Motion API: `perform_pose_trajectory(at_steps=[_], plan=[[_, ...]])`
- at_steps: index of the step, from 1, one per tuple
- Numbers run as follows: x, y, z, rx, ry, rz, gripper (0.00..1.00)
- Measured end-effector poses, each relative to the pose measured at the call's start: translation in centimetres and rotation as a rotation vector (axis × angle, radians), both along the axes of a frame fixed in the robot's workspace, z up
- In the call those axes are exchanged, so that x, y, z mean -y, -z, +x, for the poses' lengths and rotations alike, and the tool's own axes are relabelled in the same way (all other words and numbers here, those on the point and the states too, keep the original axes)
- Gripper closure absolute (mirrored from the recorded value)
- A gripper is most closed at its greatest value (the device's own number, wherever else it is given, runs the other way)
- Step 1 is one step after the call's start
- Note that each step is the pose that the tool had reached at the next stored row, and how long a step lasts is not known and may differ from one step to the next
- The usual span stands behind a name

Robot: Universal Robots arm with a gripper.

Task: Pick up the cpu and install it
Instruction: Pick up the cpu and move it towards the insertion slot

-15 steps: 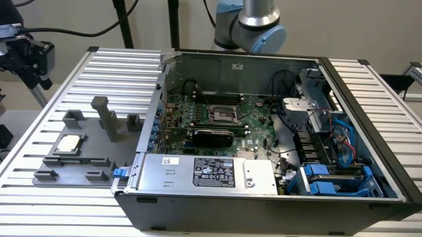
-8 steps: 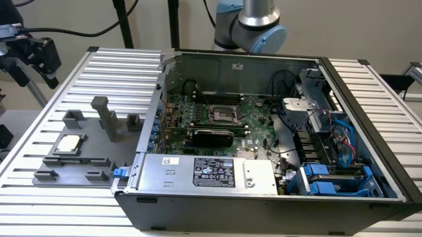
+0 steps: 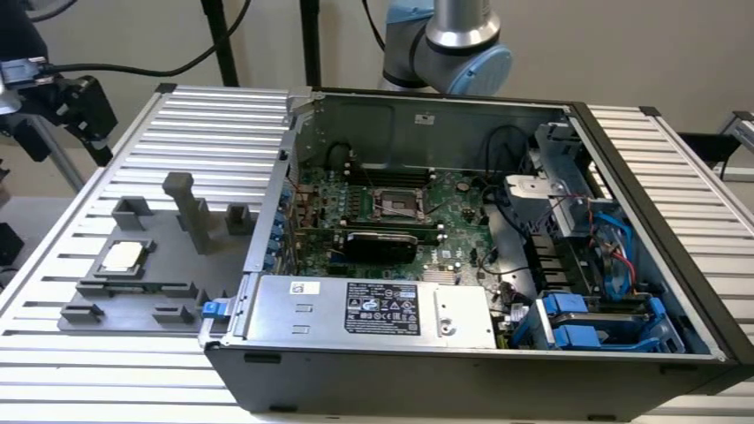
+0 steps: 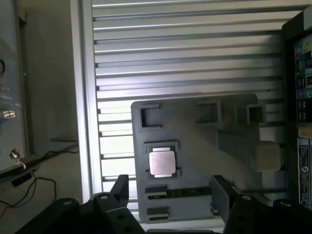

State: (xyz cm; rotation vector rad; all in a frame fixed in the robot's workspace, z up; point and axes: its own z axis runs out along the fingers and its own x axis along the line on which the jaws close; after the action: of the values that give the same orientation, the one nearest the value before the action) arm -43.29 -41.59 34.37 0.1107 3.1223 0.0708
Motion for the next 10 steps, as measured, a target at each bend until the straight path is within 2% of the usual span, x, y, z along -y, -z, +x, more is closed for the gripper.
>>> perform_pose_trajectory(at_steps=[6, 10], plan=[[0.36, 1.1, 0.0, 0.0001, 0.0, 0.0, 0.22], [0.89, 1.82, 0.0, -0.0001, -0.001, -0.0001, 0.22]])
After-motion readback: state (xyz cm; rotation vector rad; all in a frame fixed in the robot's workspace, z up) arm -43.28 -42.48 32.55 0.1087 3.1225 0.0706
